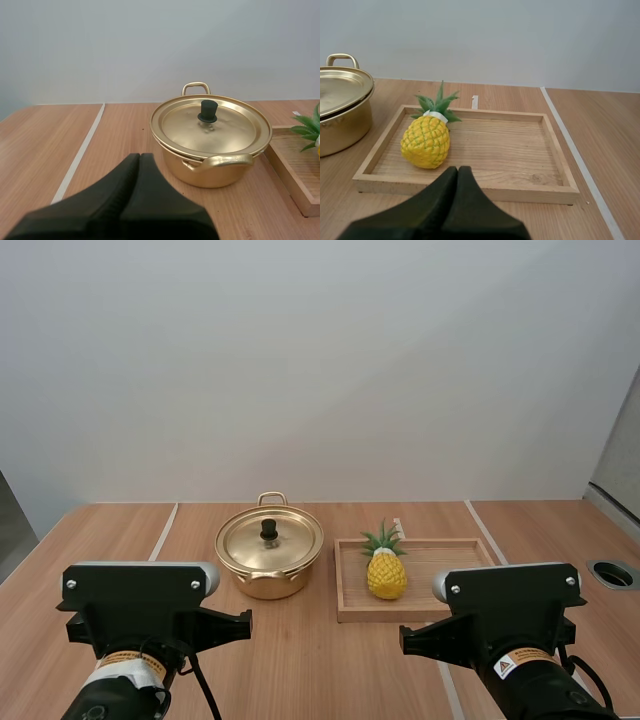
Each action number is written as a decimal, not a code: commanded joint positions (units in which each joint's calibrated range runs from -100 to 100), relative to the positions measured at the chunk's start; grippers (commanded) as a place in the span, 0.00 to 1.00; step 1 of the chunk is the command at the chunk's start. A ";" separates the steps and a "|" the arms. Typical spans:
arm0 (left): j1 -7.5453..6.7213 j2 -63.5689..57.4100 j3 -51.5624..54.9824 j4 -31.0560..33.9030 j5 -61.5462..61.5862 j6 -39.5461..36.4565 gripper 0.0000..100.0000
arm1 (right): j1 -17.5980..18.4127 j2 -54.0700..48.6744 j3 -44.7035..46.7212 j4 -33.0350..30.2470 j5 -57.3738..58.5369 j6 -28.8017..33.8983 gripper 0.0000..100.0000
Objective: Open the pot, put the grape inside, and close it
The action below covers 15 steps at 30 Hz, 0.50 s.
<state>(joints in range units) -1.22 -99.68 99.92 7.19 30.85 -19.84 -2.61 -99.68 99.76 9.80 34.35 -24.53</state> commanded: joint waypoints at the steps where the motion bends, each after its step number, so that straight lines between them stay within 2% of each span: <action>1: 0.04 -0.32 0.08 -0.91 -0.96 -0.71 0.00 | -0.20 -0.32 0.24 0.24 -2.65 -0.08 0.00; 15: 0.03 -0.32 0.08 -0.91 -0.26 -0.71 0.00 | -0.20 -0.32 0.24 0.24 -2.65 -0.08 0.00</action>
<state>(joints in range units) -1.22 -99.68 99.92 7.19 31.03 -19.84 -2.61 -99.68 99.88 9.80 32.77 -24.53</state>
